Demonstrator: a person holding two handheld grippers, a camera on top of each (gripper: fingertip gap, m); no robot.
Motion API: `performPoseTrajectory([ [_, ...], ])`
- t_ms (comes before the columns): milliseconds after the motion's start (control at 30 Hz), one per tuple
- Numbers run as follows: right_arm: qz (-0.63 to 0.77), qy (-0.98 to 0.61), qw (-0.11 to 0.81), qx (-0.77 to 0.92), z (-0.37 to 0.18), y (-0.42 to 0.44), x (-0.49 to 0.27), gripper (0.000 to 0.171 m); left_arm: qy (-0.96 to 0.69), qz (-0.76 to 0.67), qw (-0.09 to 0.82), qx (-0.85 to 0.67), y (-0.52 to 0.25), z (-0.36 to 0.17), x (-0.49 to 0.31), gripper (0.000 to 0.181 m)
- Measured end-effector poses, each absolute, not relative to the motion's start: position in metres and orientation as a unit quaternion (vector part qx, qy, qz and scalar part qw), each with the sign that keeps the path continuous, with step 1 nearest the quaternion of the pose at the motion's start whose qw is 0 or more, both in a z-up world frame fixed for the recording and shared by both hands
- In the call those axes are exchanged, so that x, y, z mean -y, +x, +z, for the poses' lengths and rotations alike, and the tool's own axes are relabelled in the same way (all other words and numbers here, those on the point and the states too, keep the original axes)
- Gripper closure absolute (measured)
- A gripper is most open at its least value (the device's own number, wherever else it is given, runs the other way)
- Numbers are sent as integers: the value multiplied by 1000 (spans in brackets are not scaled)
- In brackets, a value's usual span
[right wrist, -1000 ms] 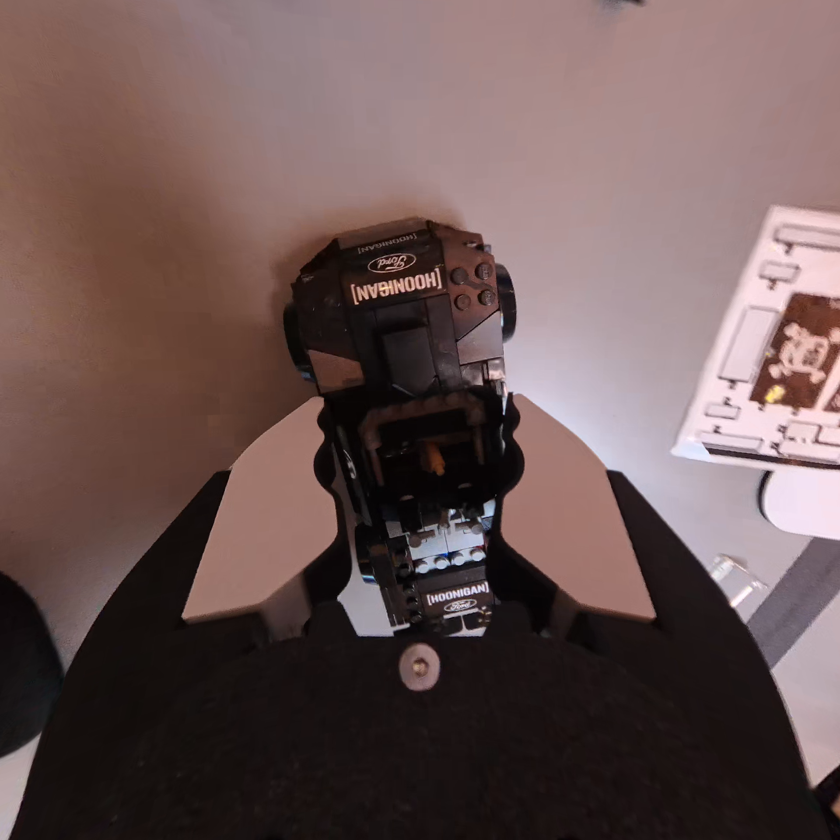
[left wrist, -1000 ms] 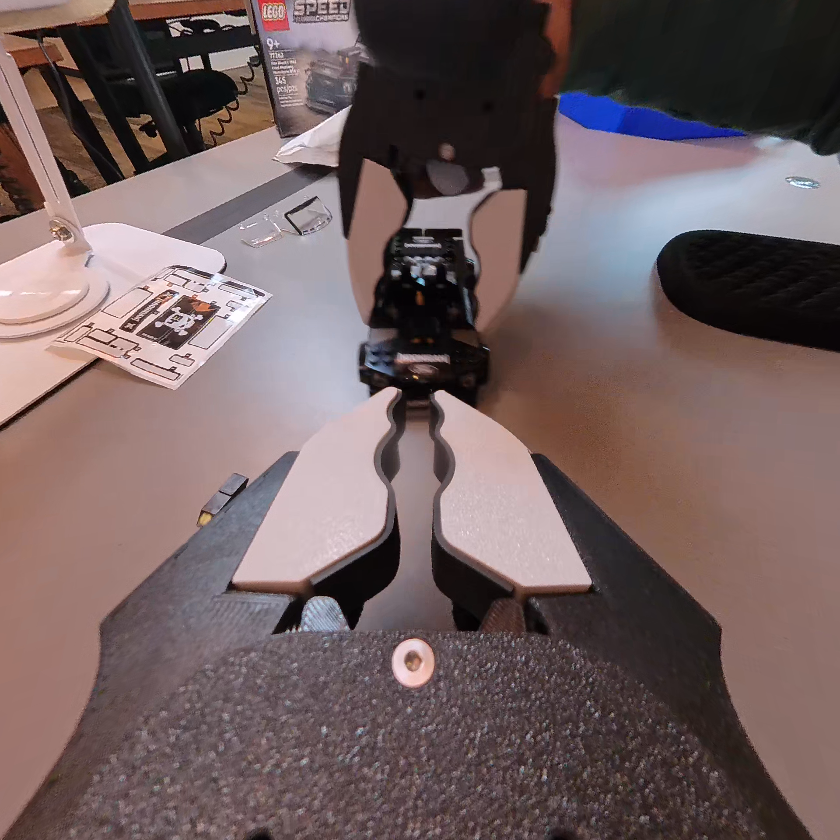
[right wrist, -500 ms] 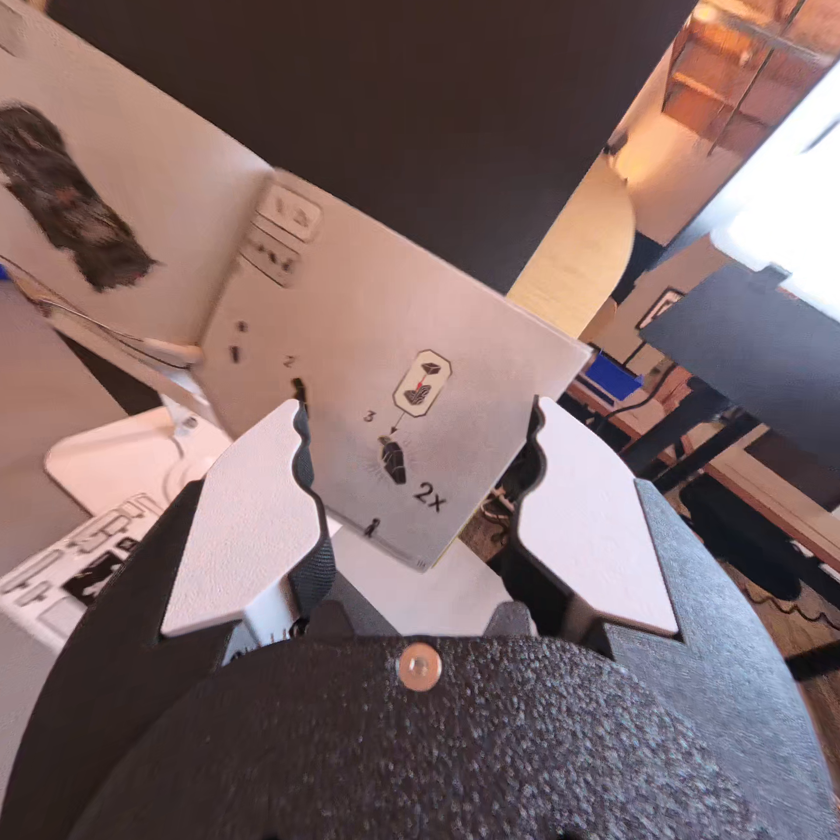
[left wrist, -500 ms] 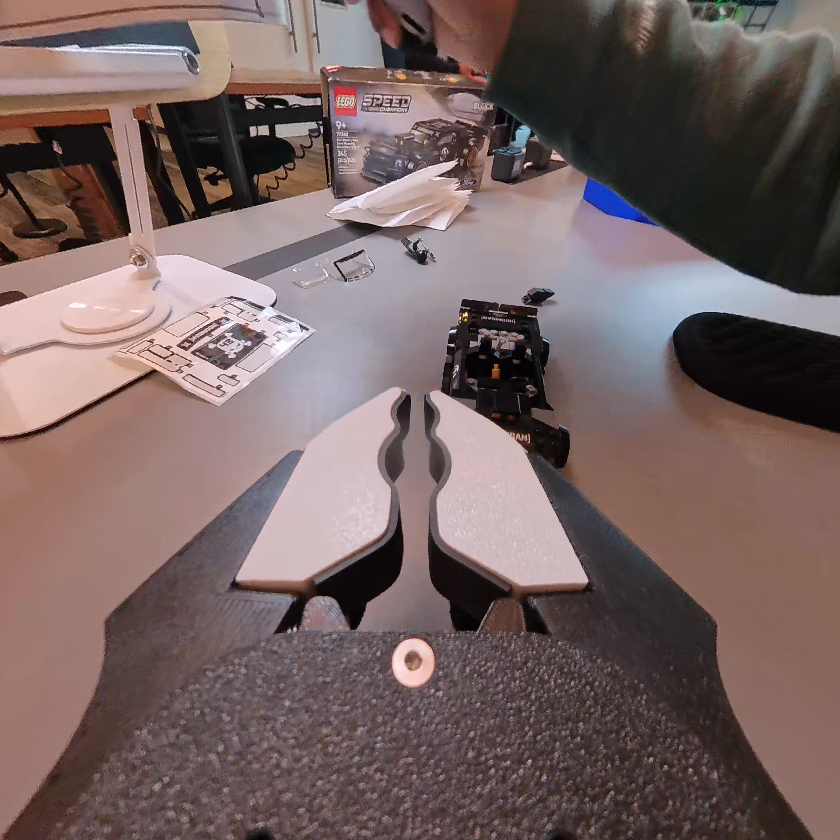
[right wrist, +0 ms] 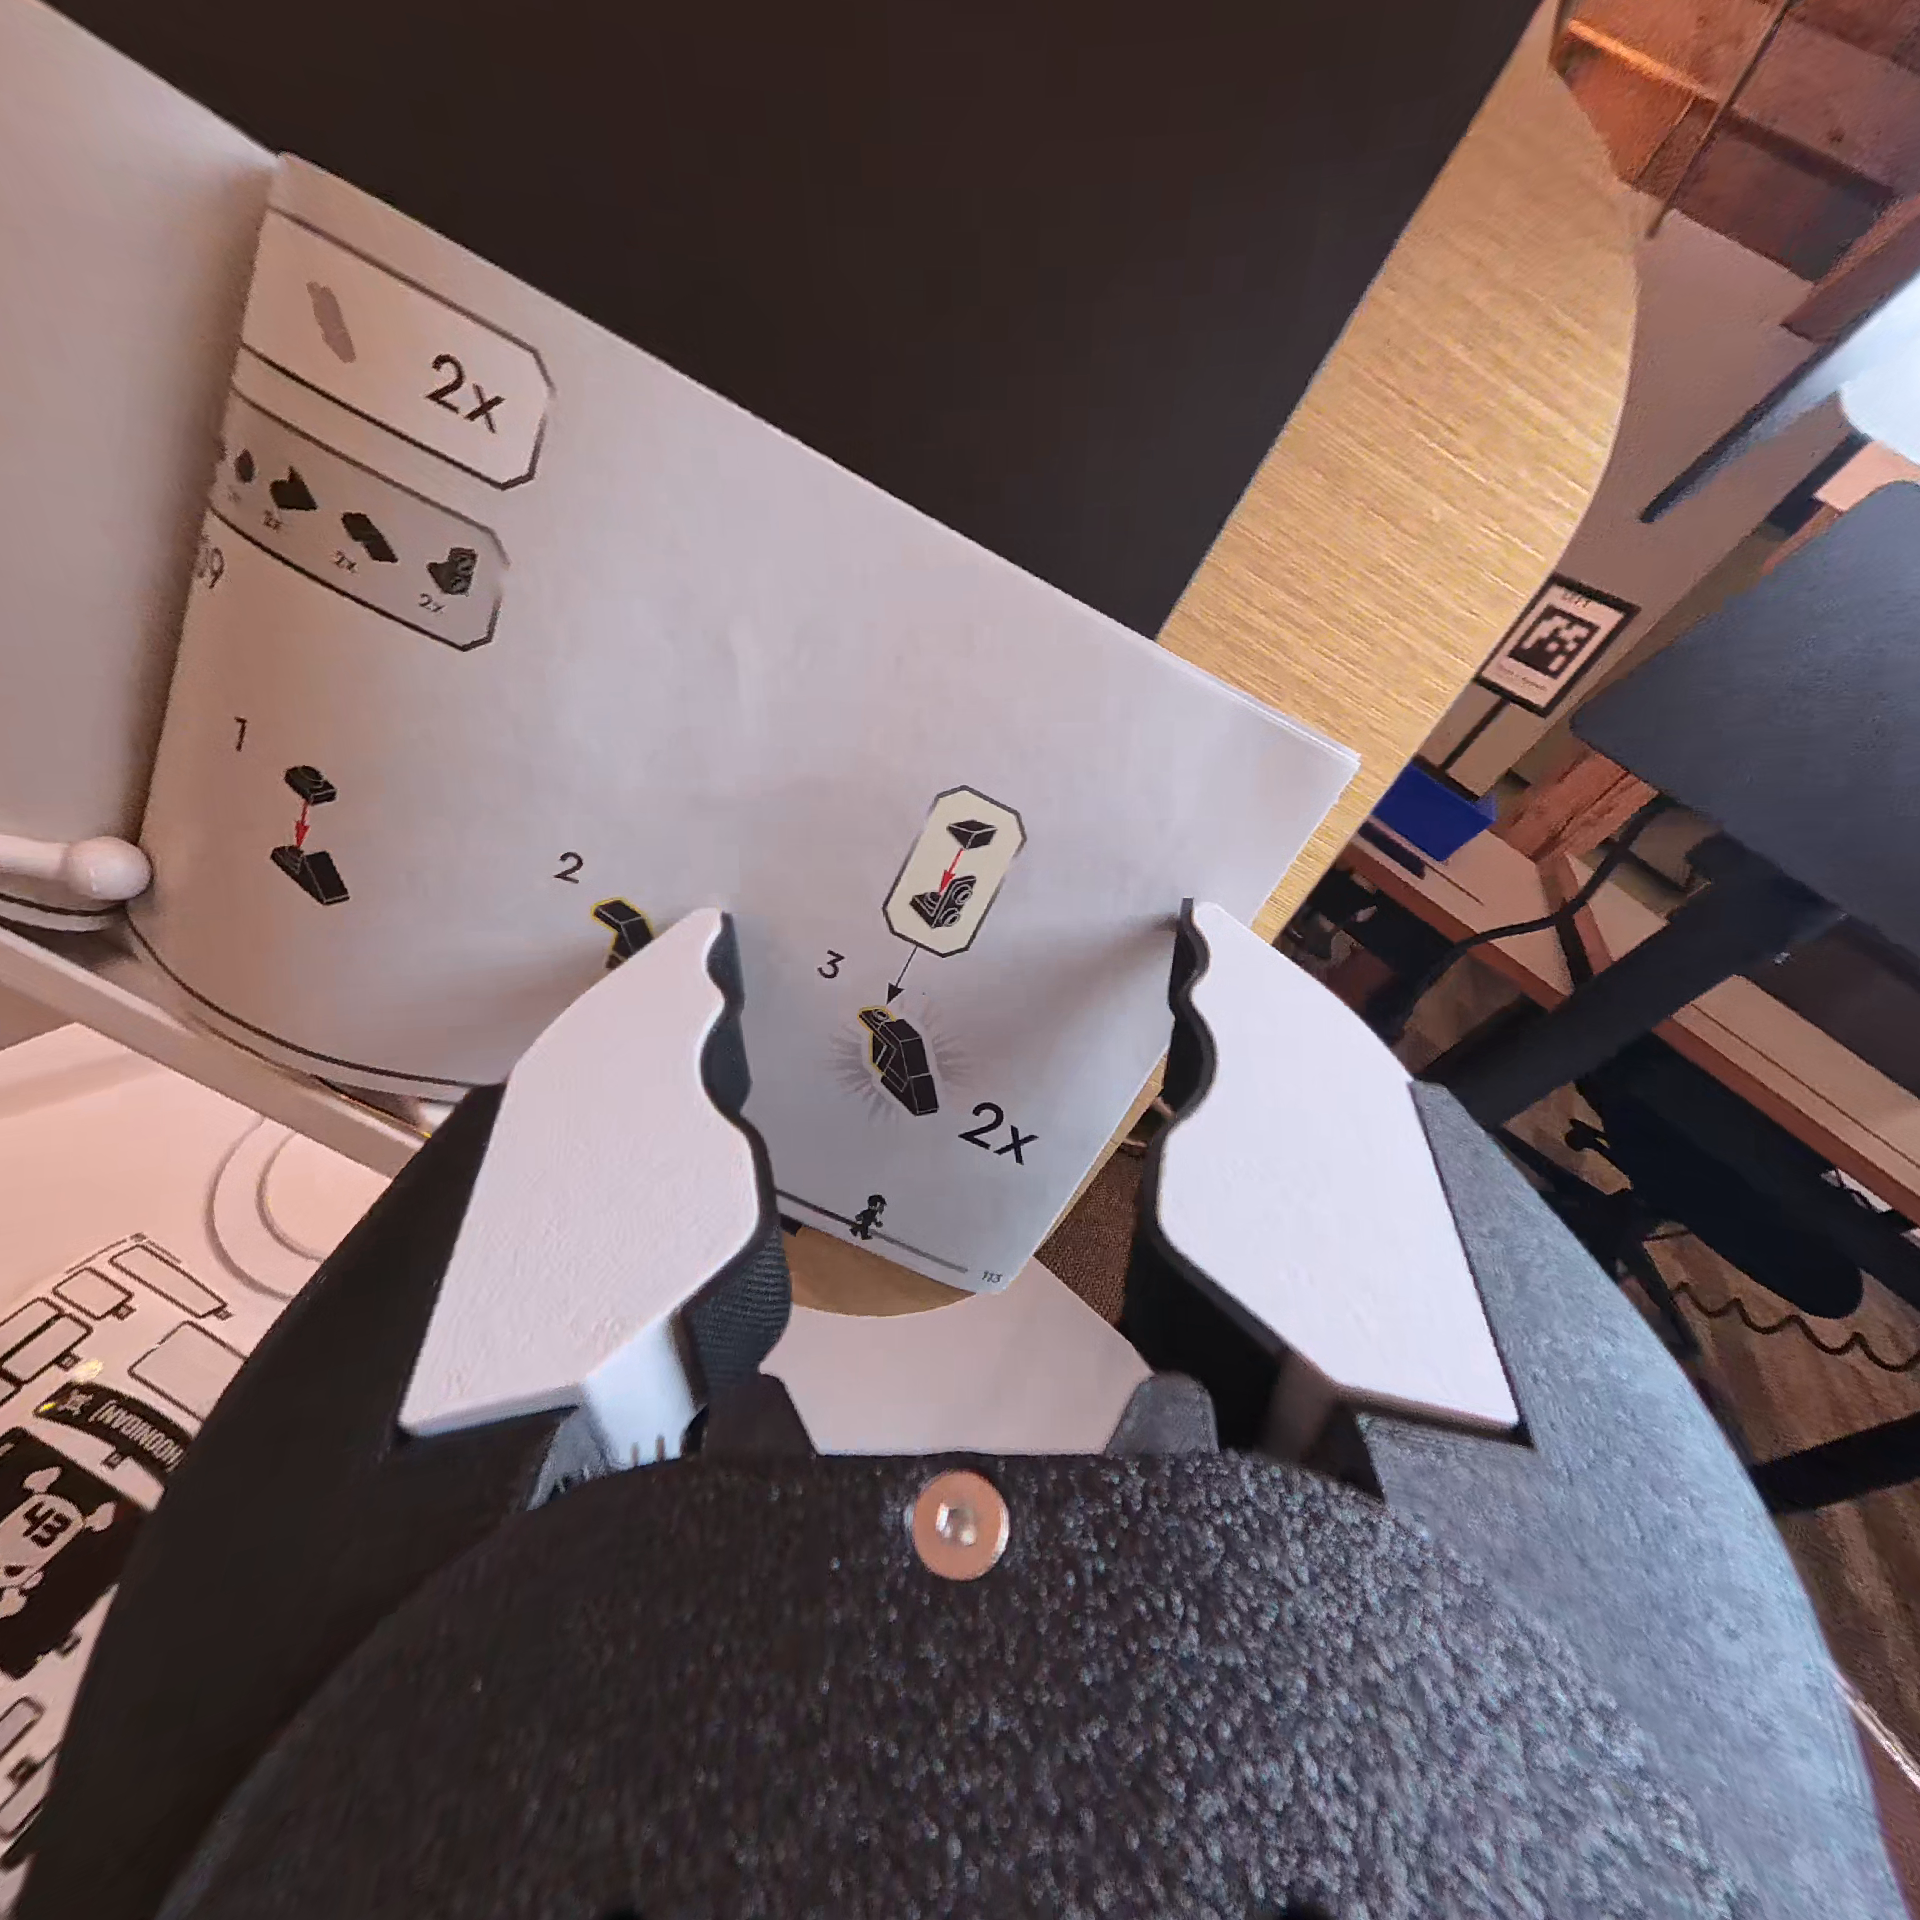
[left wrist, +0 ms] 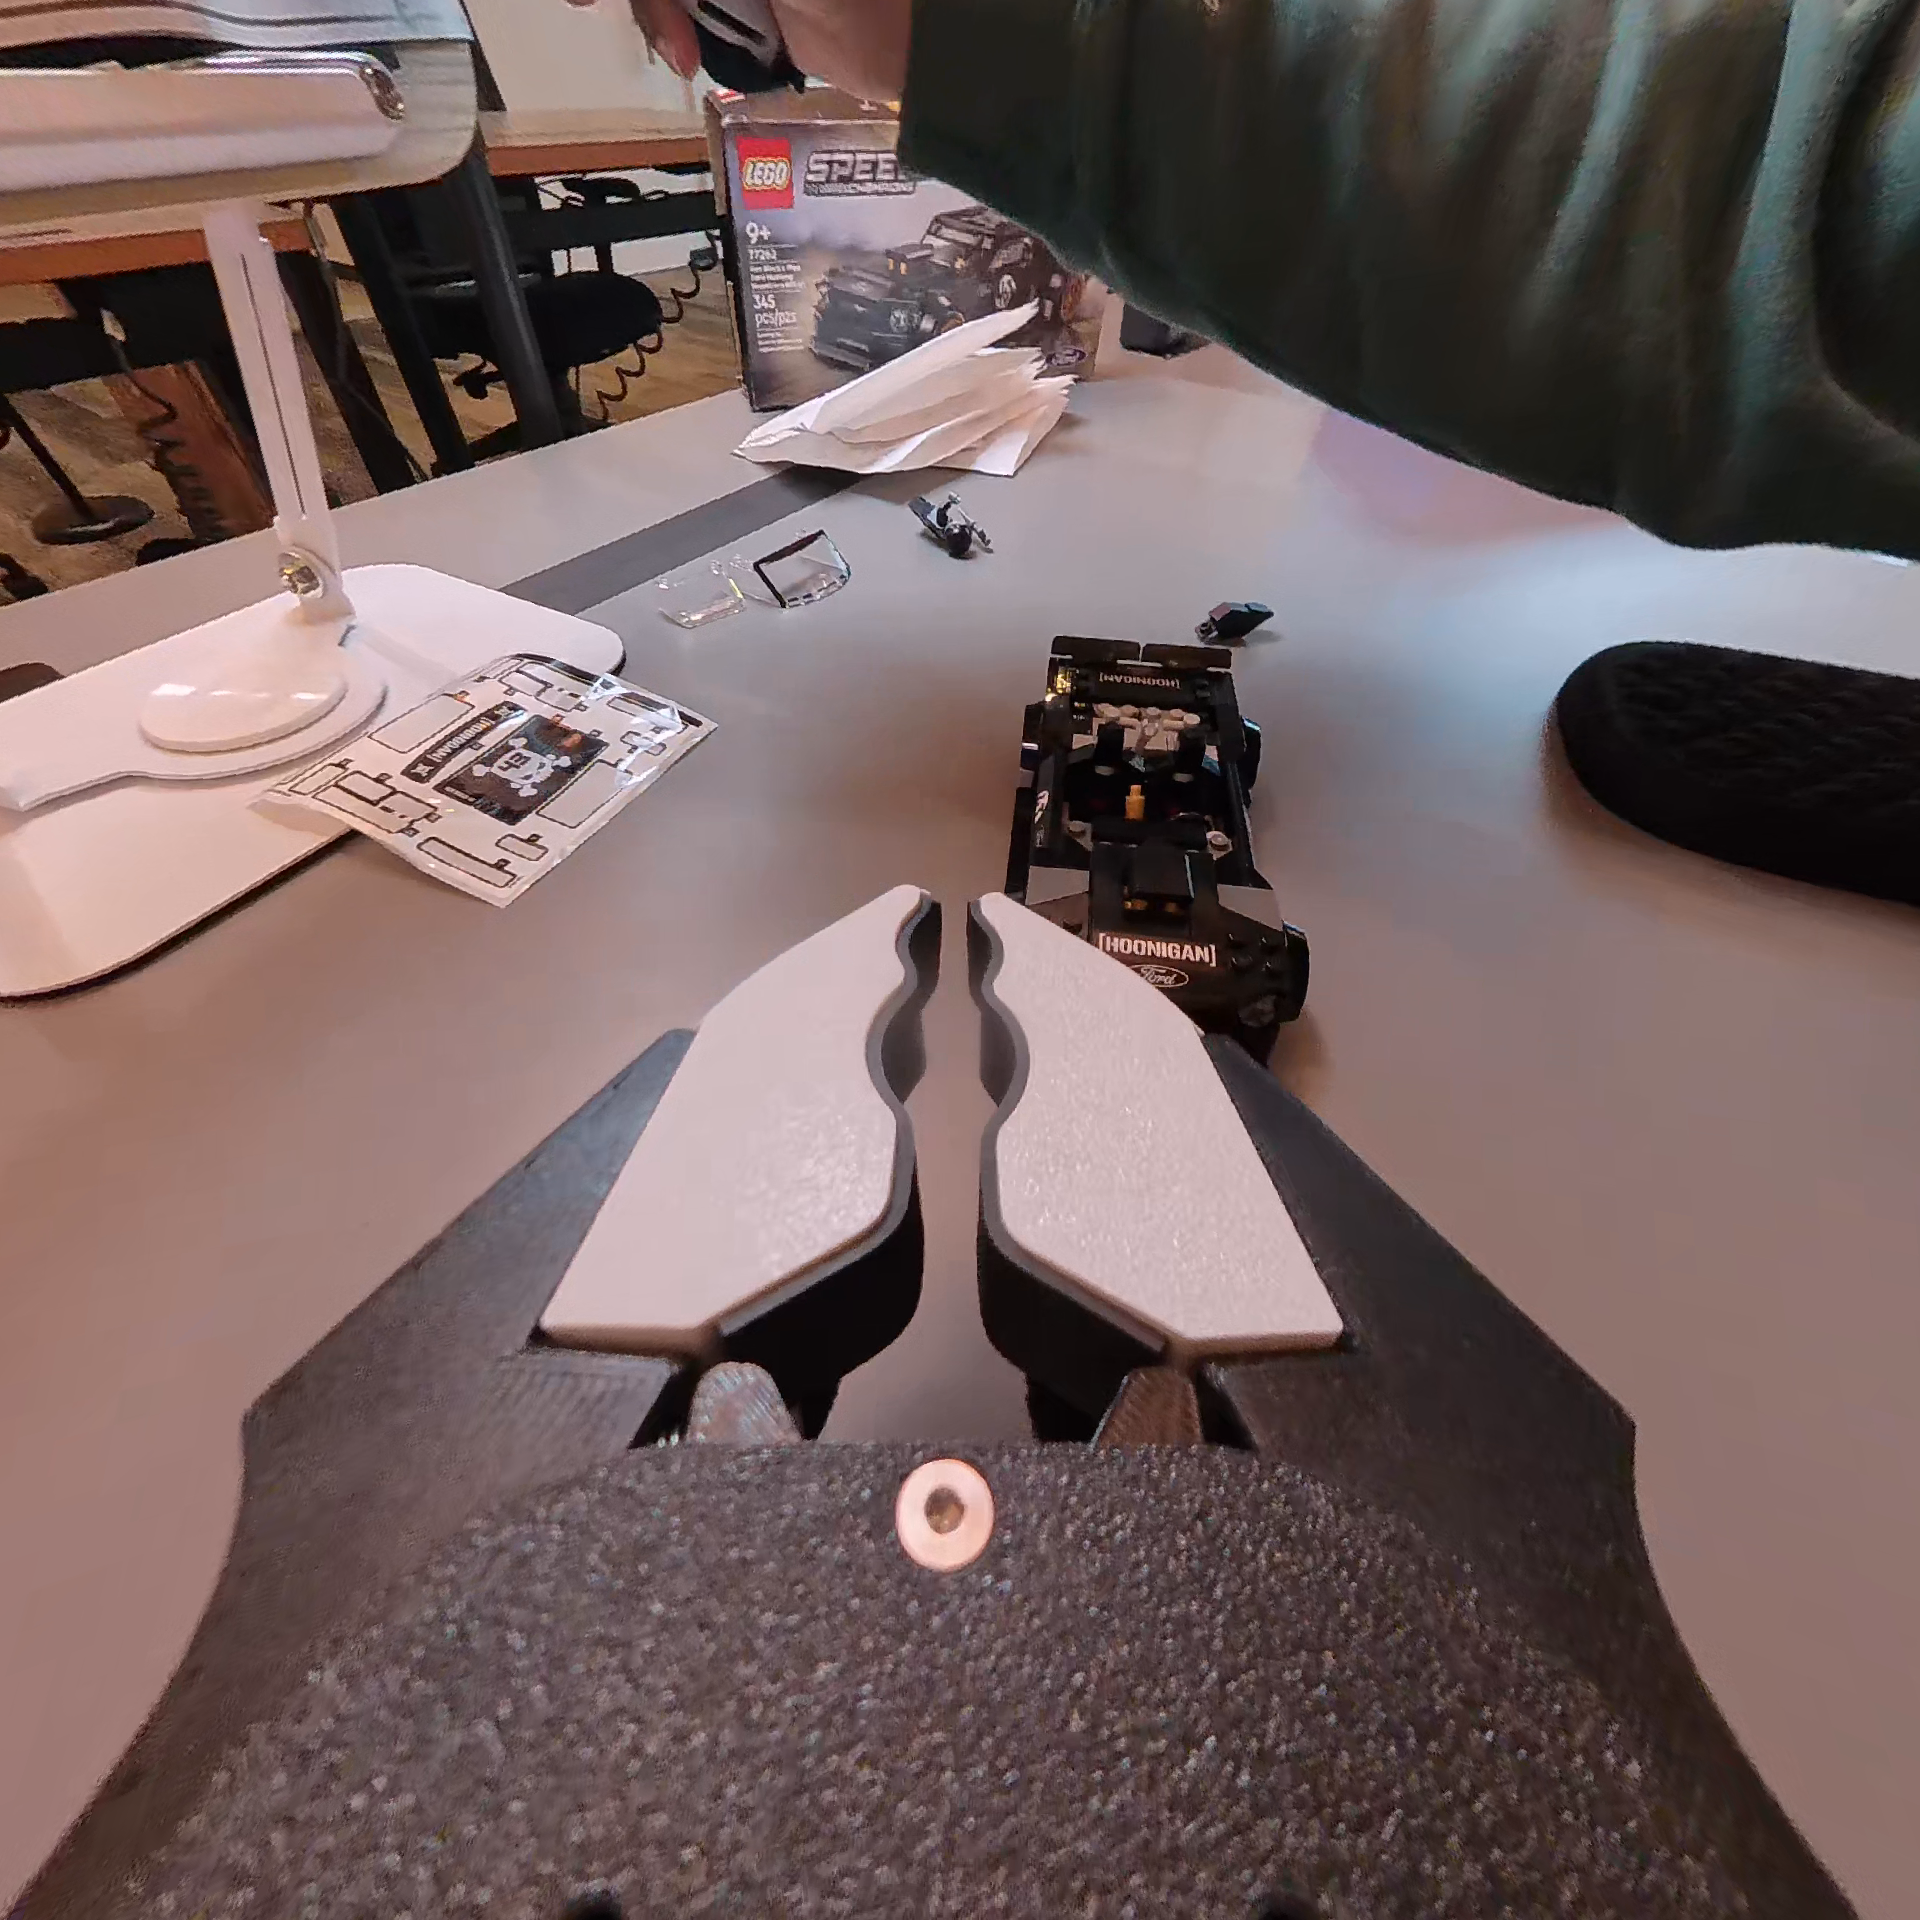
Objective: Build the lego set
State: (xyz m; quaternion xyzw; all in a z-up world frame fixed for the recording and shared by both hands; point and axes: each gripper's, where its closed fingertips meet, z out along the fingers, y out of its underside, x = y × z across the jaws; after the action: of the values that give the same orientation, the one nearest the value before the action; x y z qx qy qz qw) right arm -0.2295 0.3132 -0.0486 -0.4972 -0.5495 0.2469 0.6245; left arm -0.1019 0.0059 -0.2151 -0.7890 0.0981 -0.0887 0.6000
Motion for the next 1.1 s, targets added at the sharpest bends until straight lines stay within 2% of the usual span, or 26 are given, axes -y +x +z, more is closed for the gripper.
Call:
performPoseTrajectory([
  [133, 251, -499, 631, 538, -50, -227, -316, 110, -793, -75, 593, -113, -99, -218, -6, 177],
  [367, 250, -489, 624, 556, -62, -225, -307, 169, -796, -73, 591, -111, -101, -220, -6, 178],
  [400, 247, -487, 631, 551, -60, -224, -308, 169, -796, -72, 591, -110, -101, -220, -6, 178],
  [433, 243, -483, 643, 543, -55, -222, -310, 159, -796, -72, 591, -109, -102, -220, -6, 178],
  [533, 253, -471, 654, 534, -37, -222, -312, 102, -798, -73, 588, -108, -102, -222, -6, 178],
  [567, 256, -474, 647, 540, -34, -225, -313, 90, -799, -73, 587, -110, -101, -222, -6, 178],
  [633, 249, -483, 628, 557, -36, -231, -317, 79, -801, -72, 584, -113, -100, -223, -7, 178],
  [733, 230, -485, 626, 566, -39, -235, -322, 80, -801, -72, 583, -116, -99, -223, -6, 178],
  [800, 224, -484, 630, 565, -40, -235, -323, 88, -801, -71, 583, -116, -100, -223, -6, 179],
  [967, 225, -478, 630, 570, -46, -233, -317, 127, -800, -71, 584, -117, -100, -223, -5, 179],
  [1033, 222, -469, 628, 580, -51, -232, -312, 150, -801, -72, 583, -117, -99, -223, -5, 179],
  [1100, 216, -463, 631, 583, -53, -231, -311, 163, -802, -73, 582, -117, -99, -224, -6, 179],
])
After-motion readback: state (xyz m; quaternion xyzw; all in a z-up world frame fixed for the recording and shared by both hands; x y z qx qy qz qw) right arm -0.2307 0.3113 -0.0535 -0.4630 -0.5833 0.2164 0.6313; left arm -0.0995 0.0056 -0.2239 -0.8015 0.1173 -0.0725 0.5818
